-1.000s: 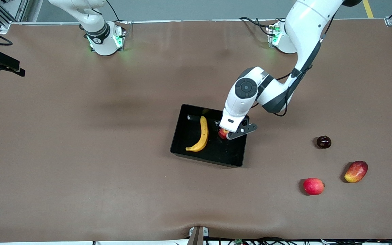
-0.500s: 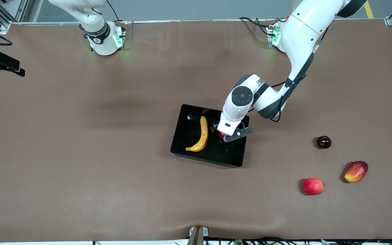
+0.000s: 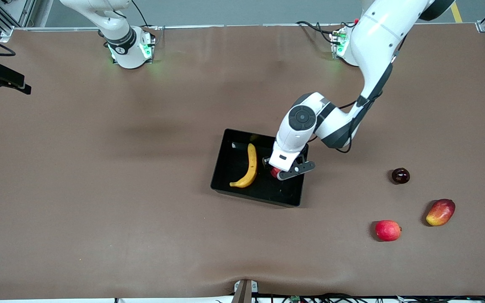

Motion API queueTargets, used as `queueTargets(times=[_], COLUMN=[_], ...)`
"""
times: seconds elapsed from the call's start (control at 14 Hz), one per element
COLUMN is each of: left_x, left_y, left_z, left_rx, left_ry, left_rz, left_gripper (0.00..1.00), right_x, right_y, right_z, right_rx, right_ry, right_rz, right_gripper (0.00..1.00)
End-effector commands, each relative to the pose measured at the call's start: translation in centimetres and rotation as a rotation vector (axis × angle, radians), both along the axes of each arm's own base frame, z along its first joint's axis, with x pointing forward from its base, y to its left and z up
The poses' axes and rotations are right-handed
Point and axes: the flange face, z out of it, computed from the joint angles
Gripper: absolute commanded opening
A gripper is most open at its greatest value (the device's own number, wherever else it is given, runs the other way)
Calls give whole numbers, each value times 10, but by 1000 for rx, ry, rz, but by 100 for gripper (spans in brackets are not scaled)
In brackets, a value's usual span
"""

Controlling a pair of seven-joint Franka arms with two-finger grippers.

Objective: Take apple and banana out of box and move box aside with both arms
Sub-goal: 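Lower the left gripper and grasp the red apple in the tray, then carry the apple out of the tray and set it beside the plum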

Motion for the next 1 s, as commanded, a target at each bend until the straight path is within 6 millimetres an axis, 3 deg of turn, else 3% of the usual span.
queueTargets(times=[0.0,0.07,0.21,0.36,0.64,0.93], left_x=[3,5,24,40,77,99], left_y=[10,15,57,97,199,291], left_z=[85,105,131,134,89,35], left_rx=[64,77,107,123,159,151], left_ry=[-54,-58,-49,-29,55,129], left_rz=[-24,-44,-78,-142,-281,-365], left_gripper=[0,0,0,0,0,0], right_x=[-10,-10,-10,-10,-10,-9], right_y=[-1,-1,-1,-1,-1,-1], right_z=[4,3,3,4,4,4], right_rx=[-4,-4,-4,-4,-4,-4], right_ry=[-3,0,3,1,1,0], right_rz=[-8,-8,-8,-8,-8,-6], right_gripper=[100,100,100,100,100,100])
